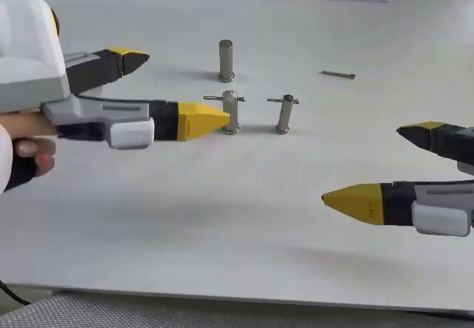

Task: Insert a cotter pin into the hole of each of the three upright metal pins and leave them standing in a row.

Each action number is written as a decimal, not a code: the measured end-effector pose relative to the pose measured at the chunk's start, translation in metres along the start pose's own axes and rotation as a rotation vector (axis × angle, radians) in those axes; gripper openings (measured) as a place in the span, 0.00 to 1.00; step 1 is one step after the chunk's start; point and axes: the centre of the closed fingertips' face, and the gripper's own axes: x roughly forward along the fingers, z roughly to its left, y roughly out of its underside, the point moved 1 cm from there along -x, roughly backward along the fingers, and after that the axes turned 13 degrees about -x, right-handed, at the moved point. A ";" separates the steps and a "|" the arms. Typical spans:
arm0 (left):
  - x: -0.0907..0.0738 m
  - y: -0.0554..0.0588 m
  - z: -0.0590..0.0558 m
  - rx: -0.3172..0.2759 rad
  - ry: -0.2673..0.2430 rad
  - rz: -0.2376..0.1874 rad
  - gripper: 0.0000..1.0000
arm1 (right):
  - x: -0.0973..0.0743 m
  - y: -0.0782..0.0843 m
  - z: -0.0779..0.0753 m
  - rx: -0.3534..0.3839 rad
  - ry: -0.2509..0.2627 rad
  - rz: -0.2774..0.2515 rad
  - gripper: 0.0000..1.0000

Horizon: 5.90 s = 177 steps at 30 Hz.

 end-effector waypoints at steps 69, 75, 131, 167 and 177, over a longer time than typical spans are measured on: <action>0.105 -0.005 0.091 0.152 -0.094 0.195 0.10 | -0.008 0.006 0.005 0.043 0.023 -0.017 0.91; 0.092 -0.022 0.056 0.254 -0.014 0.174 0.10 | -0.008 0.004 0.005 0.036 0.023 -0.026 0.91; 0.071 0.103 -0.078 0.287 0.250 0.334 0.10 | -0.008 0.011 0.011 0.030 0.021 0.014 0.89; 0.032 0.115 -0.089 0.162 0.367 0.305 0.63 | -0.007 0.012 0.015 0.030 -0.001 0.022 0.89; 0.007 0.118 -0.086 0.092 0.352 0.320 0.99 | -0.006 0.012 0.016 0.026 -0.008 0.032 0.89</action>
